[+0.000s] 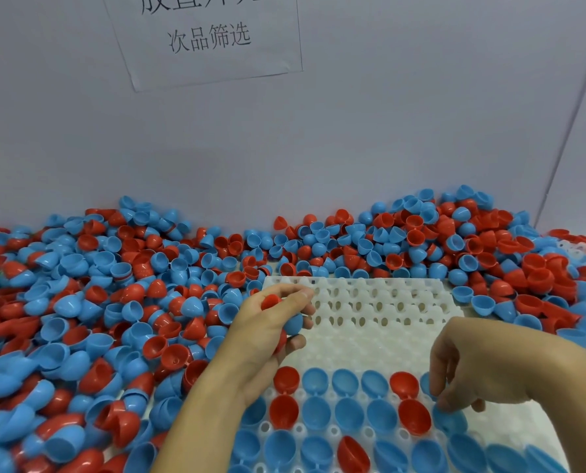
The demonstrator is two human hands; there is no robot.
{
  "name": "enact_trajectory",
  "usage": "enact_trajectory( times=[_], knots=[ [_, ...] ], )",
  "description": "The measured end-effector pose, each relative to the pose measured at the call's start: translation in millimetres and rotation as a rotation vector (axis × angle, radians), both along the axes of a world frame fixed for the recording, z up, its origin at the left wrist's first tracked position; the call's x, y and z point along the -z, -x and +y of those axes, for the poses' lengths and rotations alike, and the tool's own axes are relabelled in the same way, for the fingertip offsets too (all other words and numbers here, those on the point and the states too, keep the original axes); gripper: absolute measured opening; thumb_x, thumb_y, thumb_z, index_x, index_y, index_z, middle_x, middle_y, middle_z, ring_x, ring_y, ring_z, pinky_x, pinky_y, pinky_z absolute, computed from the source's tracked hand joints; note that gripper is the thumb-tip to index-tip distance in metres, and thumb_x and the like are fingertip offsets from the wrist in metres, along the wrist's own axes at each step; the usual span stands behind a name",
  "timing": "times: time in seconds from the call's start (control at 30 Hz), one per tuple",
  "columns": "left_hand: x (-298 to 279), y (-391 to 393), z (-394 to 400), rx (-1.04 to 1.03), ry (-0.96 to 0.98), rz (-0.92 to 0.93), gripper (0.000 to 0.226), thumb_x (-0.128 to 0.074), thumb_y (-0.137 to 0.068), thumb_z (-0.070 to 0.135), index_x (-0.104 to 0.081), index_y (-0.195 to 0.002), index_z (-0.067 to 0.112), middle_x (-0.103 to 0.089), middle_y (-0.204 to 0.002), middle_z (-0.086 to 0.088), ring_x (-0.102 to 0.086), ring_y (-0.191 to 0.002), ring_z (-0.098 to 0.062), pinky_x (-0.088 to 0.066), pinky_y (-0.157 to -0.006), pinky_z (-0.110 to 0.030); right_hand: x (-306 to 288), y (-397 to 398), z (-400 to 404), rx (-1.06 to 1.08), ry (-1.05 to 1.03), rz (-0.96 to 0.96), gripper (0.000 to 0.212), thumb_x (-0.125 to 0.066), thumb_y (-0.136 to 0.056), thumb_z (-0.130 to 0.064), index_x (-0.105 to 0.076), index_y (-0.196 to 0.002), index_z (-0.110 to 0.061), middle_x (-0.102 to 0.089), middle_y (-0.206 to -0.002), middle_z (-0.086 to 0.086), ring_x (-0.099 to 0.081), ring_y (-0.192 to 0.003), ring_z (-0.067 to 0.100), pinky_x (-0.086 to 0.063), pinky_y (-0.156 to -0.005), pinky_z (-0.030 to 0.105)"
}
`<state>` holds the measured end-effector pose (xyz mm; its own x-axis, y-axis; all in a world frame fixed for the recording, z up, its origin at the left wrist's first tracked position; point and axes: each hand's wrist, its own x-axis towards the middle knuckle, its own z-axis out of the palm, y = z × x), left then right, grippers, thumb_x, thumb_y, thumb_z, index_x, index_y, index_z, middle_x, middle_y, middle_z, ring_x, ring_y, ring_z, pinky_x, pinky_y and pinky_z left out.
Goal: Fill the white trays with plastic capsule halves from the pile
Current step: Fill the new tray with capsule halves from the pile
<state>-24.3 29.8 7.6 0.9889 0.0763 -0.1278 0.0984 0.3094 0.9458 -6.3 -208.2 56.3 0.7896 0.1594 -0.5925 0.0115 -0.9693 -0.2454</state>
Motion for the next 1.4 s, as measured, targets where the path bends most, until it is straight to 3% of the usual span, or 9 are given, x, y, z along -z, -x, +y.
enact_trajectory(
  times=[0.33,0.5,0.67,0.77,0.83,0.97,1.07,1.23,1.4],
  knots=[
    [-6,2,3,-0.003,0.273,0.116,0.027,-0.081,-0.065,0.035,-0.074,-0.076,0.011,-0.067,-0.081,-0.01,-0.063,-0.066,-0.014,-0.048,-0.046,-0.021,0,-1,-6,0.019,-0.052,-0.039,0.014,-0.08,-0.082,-0.03,-0.071,-0.091,-0.035,-0.07,-0.091,-0.011,-0.066,-0.075,0.004,-0.057,-0.075,0.021],
    [-6,3,3,0.008,0.326,0.139,0.027,-0.073,-0.072,0.017,-0.07,-0.096,0.005,-0.07,-0.091,-0.015,-0.067,-0.075,-0.02,-0.052,-0.05,-0.024,6,-4,7,-0.042,-0.318,-0.396,0.004,-0.066,-0.092,-0.034,-0.064,-0.09,-0.037,-0.062,-0.064,-0.012,-0.056,-0.055,-0.005,-0.043,-0.052,0.015],
    [-5,3,2,0.138,0.359,0.118,0.034,-0.062,-0.082,0.011,-0.066,-0.113,-0.003,-0.07,-0.103,-0.024,-0.069,-0.091,-0.03,-0.061,-0.071,-0.033,13,2,51,-0.114,-0.671,-0.67,0.01,-0.067,-0.091,-0.034,-0.065,-0.097,-0.042,-0.062,-0.073,-0.023,-0.058,-0.07,-0.004,-0.046,-0.059,0.014],
    [-6,5,-1,0.275,0.311,0.059,0.045,-0.064,-0.08,0.013,-0.064,-0.122,-0.003,-0.067,-0.111,-0.022,-0.065,-0.096,-0.025,-0.055,-0.087,-0.036,22,7,69,-0.19,-0.685,-0.67,0.019,-0.07,-0.09,-0.032,-0.069,-0.107,-0.041,-0.061,-0.074,-0.02,-0.058,-0.079,-0.01,-0.046,-0.065,0.01],
    [-6,6,-2,0.34,0.285,0.028,0.043,-0.064,-0.08,0.015,-0.066,-0.12,-0.001,-0.067,-0.11,-0.018,-0.065,-0.091,-0.02,-0.055,-0.083,-0.032,29,6,74,-0.215,-0.644,-0.697,0.017,-0.072,-0.089,-0.032,-0.072,-0.105,-0.036,-0.059,-0.077,-0.023,-0.053,-0.082,-0.019,-0.042,-0.068,0.003],
    [-4,6,-3,0.388,0.243,-0.007,0.051,-0.061,-0.079,0.019,-0.062,-0.127,-0.001,-0.065,-0.102,-0.014,-0.065,-0.083,-0.019,-0.056,-0.082,-0.037,35,4,79,-0.178,-0.617,-0.793,0.004,-0.07,-0.089,-0.037,-0.072,-0.086,-0.035,-0.058,-0.068,-0.015,-0.056,-0.078,-0.007,-0.045,-0.055,0.021],
    [-4,5,-2,0.375,0.224,-0.046,0.044,-0.062,-0.081,0.021,-0.067,-0.123,0.009,-0.068,-0.106,-0.013,-0.065,-0.091,-0.024,-0.057,-0.084,-0.043,38,1,82,-0.137,-0.615,-0.846,0.006,-0.071,-0.088,-0.032,-0.071,-0.082,-0.032,-0.061,-0.07,-0.013,-0.058,-0.078,-0.003,-0.05,-0.059,0.021],
    [-3,2,-8,0.213,0.145,-0.052,0.022,-0.054,-0.093,0.014,-0.075,-0.099,0.011,-0.069,-0.096,-0.011,-0.066,-0.08,-0.015,-0.058,-0.074,-0.03,39,4,85,-0.199,-0.78,-0.758,0.015,-0.066,-0.092,-0.025,-0.074,-0.097,-0.036,-0.067,-0.076,-0.015,-0.063,-0.072,0.004,-0.053,-0.069,0.021],
    [1,-2,-9,0.114,0.107,-0.023,0.02,-0.058,-0.095,0.023,-0.069,-0.087,0.009,-0.062,-0.082,-0.004,-0.064,-0.073,-0.01,-0.055,-0.068,-0.024,39,9,91,-0.214,-0.933,-0.7,0.013,-0.066,-0.089,-0.038,-0.064,-0.101,-0.042,-0.067,-0.086,-0.016,-0.066,-0.075,0.007,-0.053,-0.066,0.017]
  ],
)
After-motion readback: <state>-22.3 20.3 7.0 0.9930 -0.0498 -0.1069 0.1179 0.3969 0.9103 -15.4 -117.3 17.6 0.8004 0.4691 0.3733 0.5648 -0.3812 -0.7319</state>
